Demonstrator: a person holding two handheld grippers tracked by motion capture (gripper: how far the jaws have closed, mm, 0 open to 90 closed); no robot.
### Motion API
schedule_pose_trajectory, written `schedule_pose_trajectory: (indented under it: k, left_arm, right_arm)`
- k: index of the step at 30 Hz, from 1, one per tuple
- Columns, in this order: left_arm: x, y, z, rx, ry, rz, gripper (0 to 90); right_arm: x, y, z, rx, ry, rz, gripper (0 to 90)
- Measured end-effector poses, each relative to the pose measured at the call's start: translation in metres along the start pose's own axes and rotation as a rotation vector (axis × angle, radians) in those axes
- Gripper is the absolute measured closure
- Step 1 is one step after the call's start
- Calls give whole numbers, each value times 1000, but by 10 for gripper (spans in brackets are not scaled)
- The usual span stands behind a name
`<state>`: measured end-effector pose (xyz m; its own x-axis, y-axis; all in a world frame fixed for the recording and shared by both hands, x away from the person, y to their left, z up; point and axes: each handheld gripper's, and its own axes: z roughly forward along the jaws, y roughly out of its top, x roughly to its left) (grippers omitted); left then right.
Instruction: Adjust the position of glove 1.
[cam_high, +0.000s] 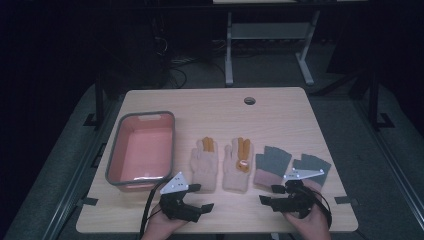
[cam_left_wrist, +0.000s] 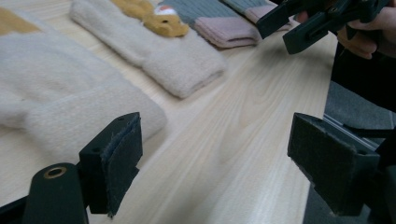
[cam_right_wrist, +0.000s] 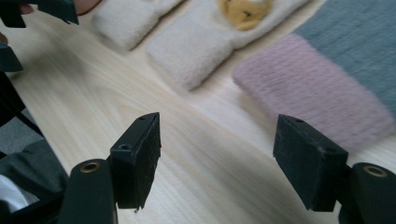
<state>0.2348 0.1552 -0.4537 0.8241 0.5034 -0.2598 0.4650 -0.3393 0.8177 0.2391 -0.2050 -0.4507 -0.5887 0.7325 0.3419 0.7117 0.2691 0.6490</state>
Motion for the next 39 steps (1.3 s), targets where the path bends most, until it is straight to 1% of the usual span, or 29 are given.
schedule_pose_trajectory:
  k: [3,4,5,6,7,8,9,10,11,12,13,14,15,17,19,20,21,22,23,24,25,26,31,33,34,35,39]
  left_arm:
    - [-2,0,1,1,2,5,179]
    - [-2,0,1,4,2,7,179]
    - [-2,-1,2,5,-3,3,179]
    - [-1,-3,4,17,-3,4,178]
    - [-1,-3,4,17,-3,4,178]
    - [0,-4,5,27,-2,3,178]
    - [0,-4,5,29,-4,-2,179]
    - [1,-4,5,30,4,10,178]
    - [1,-4,5,30,4,10,178]
    - [1,-3,4,28,7,19,179]
    - [1,-3,3,13,2,12,179]
    - [1,-3,3,13,2,12,178]
    - [1,-3,2,15,5,17,178]
    - [1,-4,2,16,5,20,179]
    - [0,-4,1,15,5,21,179]
    - [0,-4,1,12,5,23,179]
    - [0,-4,1,13,8,29,179]
    - [-1,-4,1,14,14,31,178]
    - [-1,-4,1,15,15,31,178]
    - [-1,-4,0,13,14,34,178]
    - [-1,-4,0,13,14,34,178]
    - [-1,-4,0,11,15,36,178]
    - [-2,-4,0,14,25,38,179]
    - [-1,-4,0,18,26,32,178]
    - [-1,-4,0,12,21,24,179]
    - [-1,-4,0,10,20,23,179]
    - [-2,-4,0,13,25,34,178]
  right_arm:
    - [4,0,1,6,5,-10,315]
    - [7,0,2,7,7,-23,315]
    - [7,0,2,7,7,-23,315]
    - [10,1,3,14,5,-26,303]
    - [10,1,3,14,5,-26,303]
    - [11,0,4,12,3,-39,301]
    - [12,0,5,21,5,-36,301]
    - [15,-1,7,31,7,-44,301]
    - [15,-1,7,31,7,-44,301]
    - [19,-1,8,29,12,-51,296]
    - [20,-1,8,25,28,-45,295]
    - [20,-1,8,25,28,-45,295]
    - [22,0,9,25,41,-42,295]
    - [23,2,10,26,36,-61,295]
    - [24,6,12,33,40,-69,295]
    - [24,12,12,33,52,-55,294]
    - [24,12,12,33,52,-55,294]
    - [23,15,12,39,53,-63,293]
    - [23,18,12,43,47,-67,293]
    - [23,25,13,61,42,-63,293]
    - [23,25,13,61,42,-63,293]
    - [22,30,14,62,42,-66,304]
    - [26,37,17,84,25,-94,303]
    - [27,40,17,88,23,-98,302]
    - [27,42,17,96,20,-97,301]
    - [27,46,16,103,18,-106,300]
    - [26,58,12,114,3,-116,295]
